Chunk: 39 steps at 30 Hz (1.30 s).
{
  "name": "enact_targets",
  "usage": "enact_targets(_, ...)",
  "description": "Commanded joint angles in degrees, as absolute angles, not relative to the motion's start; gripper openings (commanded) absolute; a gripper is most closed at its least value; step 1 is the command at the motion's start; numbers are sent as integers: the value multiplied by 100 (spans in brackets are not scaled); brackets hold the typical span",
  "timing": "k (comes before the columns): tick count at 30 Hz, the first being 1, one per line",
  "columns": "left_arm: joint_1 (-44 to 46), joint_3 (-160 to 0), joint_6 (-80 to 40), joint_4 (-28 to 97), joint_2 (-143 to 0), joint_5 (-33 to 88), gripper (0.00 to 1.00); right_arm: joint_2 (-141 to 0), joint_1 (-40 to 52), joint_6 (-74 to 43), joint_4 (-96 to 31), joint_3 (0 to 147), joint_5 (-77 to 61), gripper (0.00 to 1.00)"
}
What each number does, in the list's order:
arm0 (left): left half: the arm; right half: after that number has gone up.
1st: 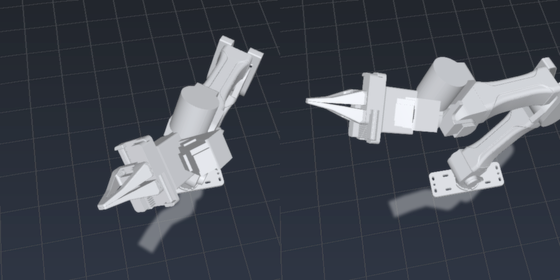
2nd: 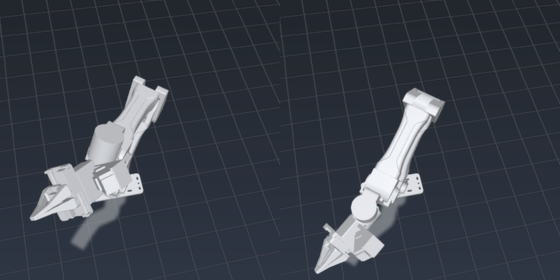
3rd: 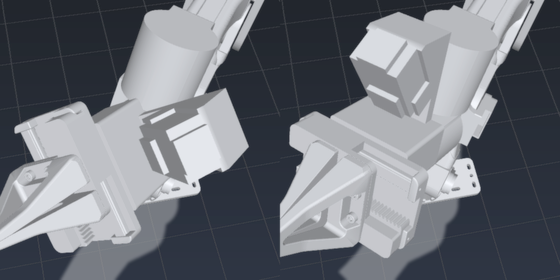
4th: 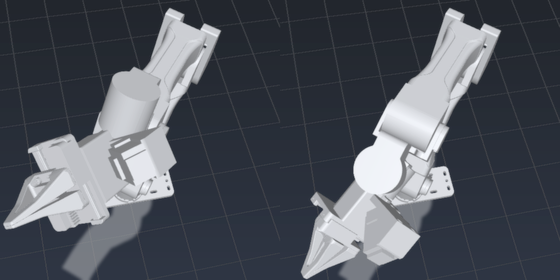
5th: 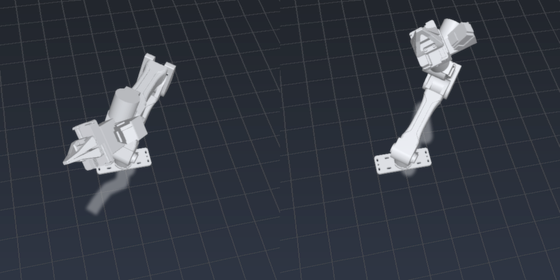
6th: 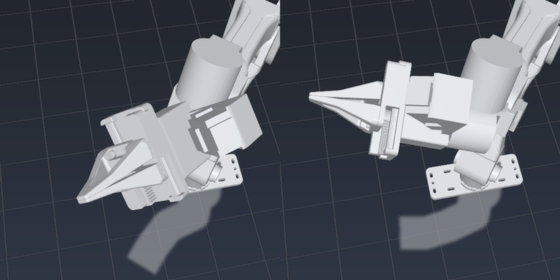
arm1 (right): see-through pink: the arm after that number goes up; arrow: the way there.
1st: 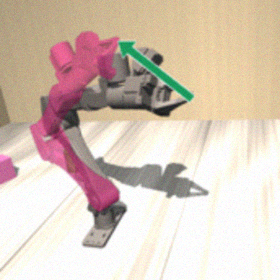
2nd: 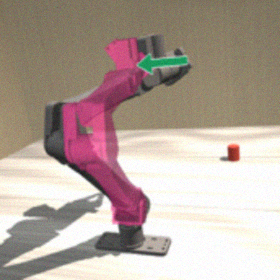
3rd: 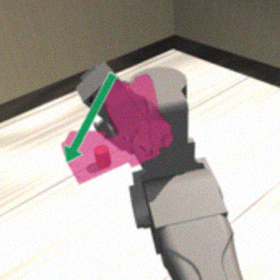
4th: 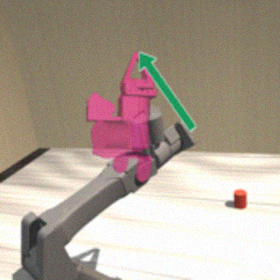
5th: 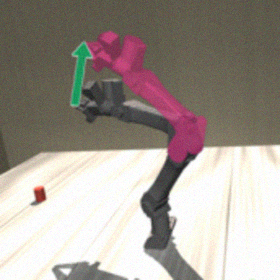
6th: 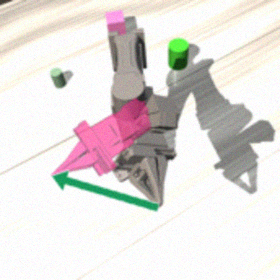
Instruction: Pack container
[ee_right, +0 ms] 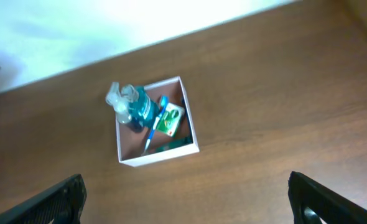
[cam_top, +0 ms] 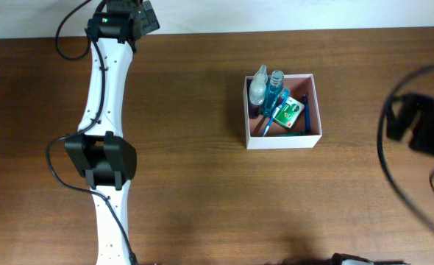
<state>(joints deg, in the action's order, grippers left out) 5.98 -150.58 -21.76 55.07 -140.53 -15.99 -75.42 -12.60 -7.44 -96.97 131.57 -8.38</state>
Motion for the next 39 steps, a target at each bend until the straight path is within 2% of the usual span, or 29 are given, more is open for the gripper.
enact_targets(1, 596, -15100, -2228, 5500, -14079, -1581, 99, -6941, -1245, -685, -9734, 13102, -567, 99)
enact_targets(11, 596, -15100, -2228, 5502, -14079, -1581, 99, -5935, -1245, -685, -9732, 13104, -550, 99)
enact_targets(22, 596, -15100, -2228, 5502, -14079, -1581, 99, -5730, -1245, -687, -9732, 13107, -722, 99)
enact_targets(39, 596, -15100, -2228, 5502, -14079, -1581, 99, -4528, -1243, -685, -9734, 13102, -987, 99)
